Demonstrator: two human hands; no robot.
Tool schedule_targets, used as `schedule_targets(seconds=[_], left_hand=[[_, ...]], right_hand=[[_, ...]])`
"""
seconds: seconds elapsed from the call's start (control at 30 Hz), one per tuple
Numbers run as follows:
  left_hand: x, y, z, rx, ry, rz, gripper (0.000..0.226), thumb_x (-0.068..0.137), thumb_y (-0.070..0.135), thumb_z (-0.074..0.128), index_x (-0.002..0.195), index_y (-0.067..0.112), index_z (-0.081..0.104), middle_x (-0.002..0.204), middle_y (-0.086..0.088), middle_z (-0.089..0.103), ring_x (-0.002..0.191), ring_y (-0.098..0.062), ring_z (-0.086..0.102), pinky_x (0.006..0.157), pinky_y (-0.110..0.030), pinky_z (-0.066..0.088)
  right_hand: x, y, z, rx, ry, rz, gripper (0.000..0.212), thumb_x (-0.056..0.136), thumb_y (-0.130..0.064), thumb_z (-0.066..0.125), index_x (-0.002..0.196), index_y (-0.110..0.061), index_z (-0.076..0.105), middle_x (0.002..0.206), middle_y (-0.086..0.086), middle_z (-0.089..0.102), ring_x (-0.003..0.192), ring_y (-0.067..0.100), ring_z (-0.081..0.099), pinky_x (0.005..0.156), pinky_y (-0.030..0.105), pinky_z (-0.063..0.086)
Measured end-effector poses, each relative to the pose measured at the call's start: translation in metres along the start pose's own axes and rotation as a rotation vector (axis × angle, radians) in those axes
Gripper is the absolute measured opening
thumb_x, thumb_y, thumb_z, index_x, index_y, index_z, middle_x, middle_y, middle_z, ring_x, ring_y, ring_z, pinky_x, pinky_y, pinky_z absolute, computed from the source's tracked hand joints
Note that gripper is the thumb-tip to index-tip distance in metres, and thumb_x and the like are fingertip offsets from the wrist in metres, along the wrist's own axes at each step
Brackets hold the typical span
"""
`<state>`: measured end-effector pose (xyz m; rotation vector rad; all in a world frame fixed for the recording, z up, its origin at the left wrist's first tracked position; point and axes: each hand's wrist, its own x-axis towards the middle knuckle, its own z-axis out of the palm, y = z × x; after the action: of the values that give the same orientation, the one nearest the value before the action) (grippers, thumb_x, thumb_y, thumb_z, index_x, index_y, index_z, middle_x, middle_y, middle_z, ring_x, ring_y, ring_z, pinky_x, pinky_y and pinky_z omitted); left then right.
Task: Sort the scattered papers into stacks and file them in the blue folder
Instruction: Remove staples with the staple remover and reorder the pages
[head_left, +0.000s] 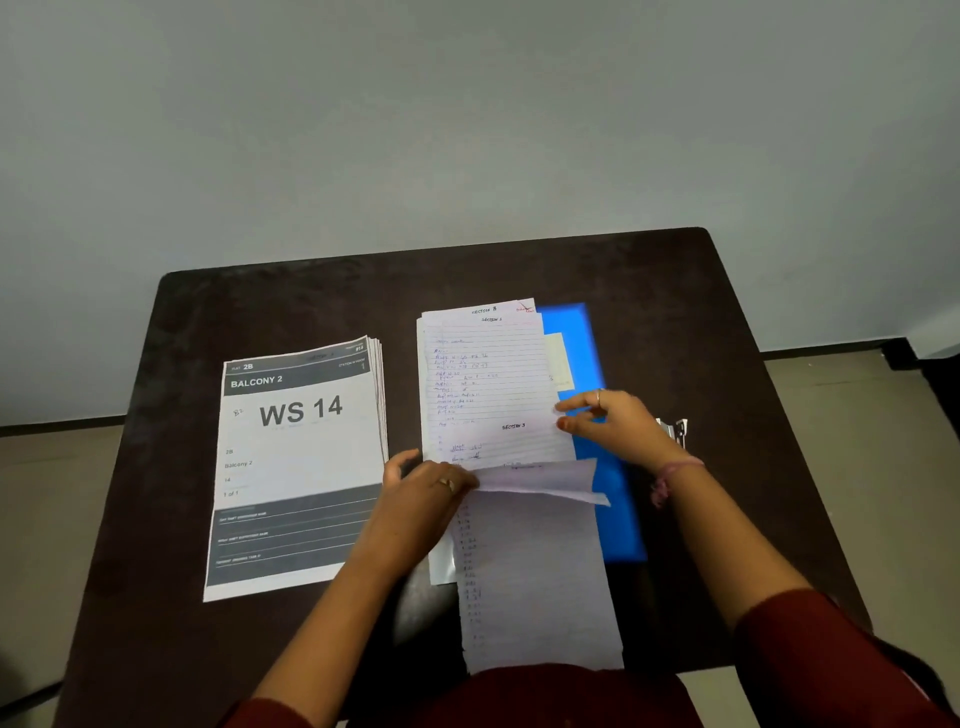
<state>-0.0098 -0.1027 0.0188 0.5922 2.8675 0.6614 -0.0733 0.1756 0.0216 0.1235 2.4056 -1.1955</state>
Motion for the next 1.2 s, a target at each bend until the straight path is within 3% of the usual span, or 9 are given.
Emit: schedule_targets(seconds=[0.1, 0.23, 0.4, 0.57, 0.67, 0.83, 0.93, 1.03, 1.2], left_hand=[[-0.003, 0.003, 0.007, -0.084, -0.002, -0.144, 0.024, 0.097, 0.025, 0.053, 0.120, 0.023, 0.063, 0.113, 0.010, 0.068, 0.121, -0.018, 0.052, 0.103, -0.014, 0.003], [-0.006, 0.005, 0.002, -0.085, -0.032, -0.086, 0.031, 0.090, 0.012, 0.064, 0.116, 0.031, 0.065, 0.106, 0.016, 0.068, 0.112, -0.012, 0.057, 0.103, -0.007, -0.007], [-0.011, -0.001, 0.011, -0.035, -0.012, -0.038, 0.017, 0.085, 0.019, 0.056, 0.092, 0.032, 0.064, 0.121, 0.016, 0.058, 0.120, -0.019, 0.051, 0.111, -0.017, -0.007], [-0.010, 0.004, 0.007, 0.007, 0.054, 0.084, 0.032, 0.060, 0.001, 0.084, 0.075, 0.022, 0.064, 0.138, -0.006, 0.045, 0.127, -0.022, 0.039, 0.103, -0.047, 0.027], [-0.009, 0.004, 0.007, -0.003, 0.044, 0.061, 0.031, 0.061, 0.002, 0.083, 0.075, 0.022, 0.065, 0.142, -0.008, 0.046, 0.132, -0.022, 0.035, 0.103, -0.049, 0.026], [-0.006, -0.007, 0.013, -0.032, 0.070, 0.096, 0.016, 0.071, 0.012, 0.066, 0.079, 0.025, 0.066, 0.109, 0.005, 0.068, 0.118, -0.010, 0.045, 0.111, -0.030, 0.008], [-0.006, -0.008, 0.014, -0.073, 0.066, 0.096, 0.013, 0.071, 0.016, 0.060, 0.079, 0.026, 0.064, 0.083, 0.012, 0.068, 0.098, -0.003, 0.051, 0.105, -0.031, 0.017], [-0.005, -0.002, 0.013, -0.128, 0.015, -0.029, 0.014, 0.083, 0.007, 0.065, 0.087, 0.021, 0.066, 0.091, 0.010, 0.068, 0.103, -0.003, 0.052, 0.115, -0.038, 0.013], [-0.013, 0.003, 0.020, -0.210, 0.059, -0.187, 0.019, 0.095, 0.017, 0.056, 0.114, 0.012, 0.058, 0.115, 0.004, 0.065, 0.128, -0.014, 0.037, 0.110, -0.010, -0.006]], right_hand=[[0.024, 0.003, 0.006, -0.226, -0.030, 0.021, 0.035, 0.082, -0.025, 0.075, 0.115, -0.018, 0.066, 0.108, -0.004, 0.064, 0.089, 0.009, 0.057, 0.084, 0.020, 0.047], [0.032, -0.003, 0.009, -0.327, -0.026, 0.015, 0.019, 0.081, -0.018, 0.073, 0.099, -0.022, 0.069, 0.082, -0.011, 0.065, 0.082, 0.013, 0.062, 0.085, 0.032, 0.052], [0.019, -0.012, 0.007, -0.587, 0.007, -0.071, 0.018, 0.090, -0.030, 0.064, 0.104, -0.026, 0.073, 0.107, -0.008, 0.071, 0.101, 0.015, 0.063, 0.096, 0.035, 0.043], [-0.006, -0.010, 0.005, -0.698, 0.056, -0.223, 0.020, 0.090, -0.033, 0.062, 0.106, -0.032, 0.073, 0.118, -0.009, 0.068, 0.111, 0.013, 0.061, 0.094, 0.032, 0.046], [-0.023, -0.009, -0.002, -0.513, -0.073, -0.222, 0.017, 0.084, -0.029, 0.071, 0.100, -0.033, 0.075, 0.138, -0.006, 0.054, 0.118, 0.012, 0.057, 0.102, 0.029, 0.043], [-0.047, -0.013, -0.018, 0.100, -0.525, -0.082, 0.012, 0.073, -0.030, 0.078, 0.084, -0.034, 0.078, 0.120, -0.012, 0.066, 0.115, 0.003, 0.058, 0.100, 0.024, 0.044], [-0.033, -0.008, -0.012, 0.208, -0.285, -0.042, 0.016, 0.079, -0.029, 0.071, 0.093, -0.025, 0.076, 0.106, -0.010, 0.072, 0.102, 0.004, 0.065, 0.095, 0.025, 0.050], [-0.005, -0.006, 0.002, -0.176, -0.037, -0.072, 0.024, 0.085, -0.026, 0.070, 0.110, -0.026, 0.069, 0.112, -0.006, 0.067, 0.096, 0.007, 0.061, 0.087, 0.021, 0.047], [0.028, -0.017, 0.011, -0.490, -0.112, -0.108, 0.039, 0.085, -0.032, 0.070, 0.123, -0.025, 0.061, 0.122, -0.005, 0.061, 0.110, 0.014, 0.054, 0.094, 0.029, 0.041]])
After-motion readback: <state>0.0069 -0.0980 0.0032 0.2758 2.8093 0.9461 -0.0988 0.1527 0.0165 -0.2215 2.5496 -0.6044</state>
